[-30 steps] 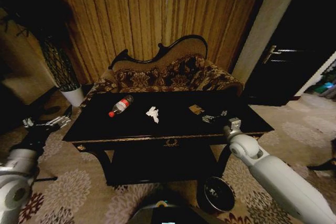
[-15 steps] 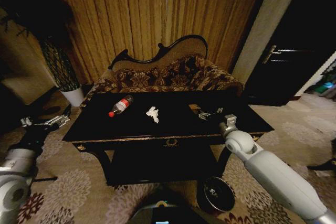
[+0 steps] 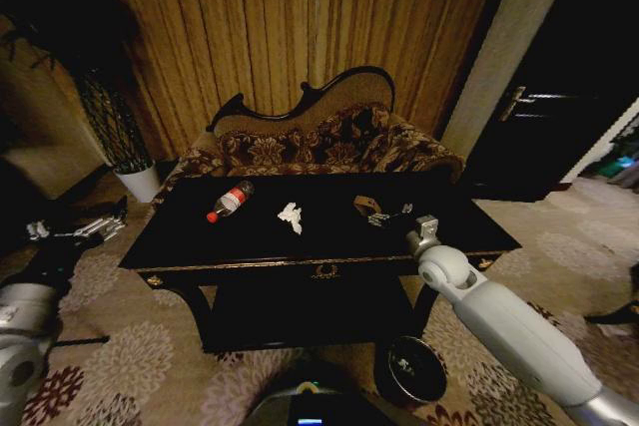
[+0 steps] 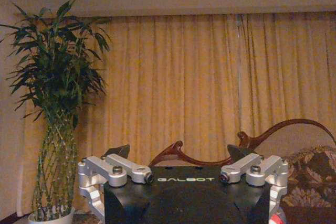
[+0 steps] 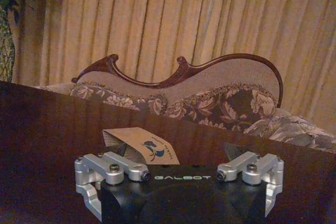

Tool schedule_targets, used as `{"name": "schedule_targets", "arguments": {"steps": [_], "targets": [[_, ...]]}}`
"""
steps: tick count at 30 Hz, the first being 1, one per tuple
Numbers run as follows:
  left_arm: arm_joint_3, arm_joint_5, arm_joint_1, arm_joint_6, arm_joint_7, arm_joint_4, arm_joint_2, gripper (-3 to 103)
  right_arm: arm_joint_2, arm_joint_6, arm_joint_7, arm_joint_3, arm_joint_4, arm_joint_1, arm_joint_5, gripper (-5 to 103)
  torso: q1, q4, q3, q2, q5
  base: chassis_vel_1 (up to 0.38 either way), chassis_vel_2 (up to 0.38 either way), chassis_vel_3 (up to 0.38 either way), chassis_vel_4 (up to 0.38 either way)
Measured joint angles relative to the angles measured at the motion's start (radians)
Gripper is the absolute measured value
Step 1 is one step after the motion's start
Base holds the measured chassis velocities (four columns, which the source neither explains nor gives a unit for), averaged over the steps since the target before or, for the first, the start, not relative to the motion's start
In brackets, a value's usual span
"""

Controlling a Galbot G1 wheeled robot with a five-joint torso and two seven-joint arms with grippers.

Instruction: Move to the front of the table and place the trash on the table into the trash bin.

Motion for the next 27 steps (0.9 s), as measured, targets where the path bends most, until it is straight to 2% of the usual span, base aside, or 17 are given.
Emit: {"name": "schedule_targets", "arguments": {"steps": [7,8,9,10,11,12,14,15,17,18,20,23,26,27], "targets": [[0.000,-0.001,0.001,0.000,0.000,-0.004,-0.002,100,0.005,-0.007,0.001,0.002,-0.006,-0.004,-0.001,98,0.000,0.0000,0.000,0.000,0.0001,0.000,0.000,0.000,0.000],[0.000,-0.001,0.001,0.000,0.000,-0.005,-0.002,100,0.007,-0.007,0.001,0.002,-0.006,-0.004,-0.001,93,0.000,0.0000,0.000,0.000,0.0000,0.000,0.000,0.000,0.000],[0.000,-0.001,0.002,0.000,0.000,-0.007,-0.003,100,0.008,-0.007,0.001,0.002,-0.006,-0.005,-0.001,93,0.000,0.0000,0.000,0.000,0.0001,0.000,0.000,0.000,0.000],[0.000,-0.001,0.002,0.001,0.001,-0.009,-0.003,100,0.009,-0.007,0.001,0.002,-0.006,-0.006,-0.001,82,0.000,0.0000,0.000,0.000,0.0001,0.000,0.000,0.000,0.000],[-0.001,-0.001,0.003,0.000,0.005,-0.011,-0.004,100,0.010,-0.007,0.001,0.003,-0.006,-0.008,-0.001,77,0.000,0.0000,0.000,0.000,0.0001,0.000,0.000,0.000,0.000],[-0.001,-0.001,0.003,0.000,0.005,-0.011,-0.004,100,0.010,-0.007,0.001,0.003,-0.006,-0.008,-0.001,77,0.000,0.0000,0.000,0.000,0.0001,0.000,0.000,0.000,0.000],[-0.007,-0.001,0.006,-0.008,0.025,-0.015,-0.006,100,0.010,-0.005,0.001,0.009,-0.004,-0.011,0.010,65,0.000,0.0000,0.000,0.000,0.0001,0.000,0.000,0.000,0.000],[-0.007,-0.001,0.006,-0.008,0.025,-0.015,-0.006,100,0.010,-0.005,0.001,0.009,-0.004,-0.011,0.010,65,0.000,0.0000,0.000,0.000,0.0001,0.000,0.000,0.000,0.000],[-0.009,-0.002,0.008,-0.013,0.033,-0.019,-0.008,100,0.007,-0.001,0.001,0.020,0.000,-0.019,0.016,54,0.000,0.0000,0.000,0.000,0.0001,0.000,0.000,0.000,0.000],[-0.009,-0.002,0.008,-0.013,0.033,-0.019,-0.008,100,0.007,-0.001,0.001,0.020,0.000,-0.019,0.016,54,0.000,0.0000,0.000,0.000,0.0001,0.000,0.000,0.000,0.000],[-0.009,-0.002,0.008,-0.014,0.034,-0.019,-0.008,100,0.005,0.001,0.001,0.029,0.003,-0.028,0.017,44,0.000,0.0000,0.000,0.000,0.0001,0.000,0.000,0.000,0.000],[-0.008,-0.002,0.007,-0.014,0.034,-0.020,-0.009,100,0.004,0.003,0.001,0.036,0.007,-0.036,0.017,38,0.000,0.0000,0.000,0.000,0.0001,0.000,0.000,0.000,0.000],[-0.008,-0.002,0.008,-0.014,0.035,-0.020,-0.011,100,0.002,0.003,0.000,0.040,0.010,-0.043,0.016,22,0.000,0.0000,0.000,0.000,0.0001,0.000,0.000,0.000,0.000],[-0.008,-0.002,0.008,-0.014,0.035,-0.020,-0.011,100,0.002,0.004,0.000,0.041,0.010,-0.043,0.016,22,0.000,0.0000,0.000,0.000,0.0001,0.000,0.000,0.000,0.000]]}}
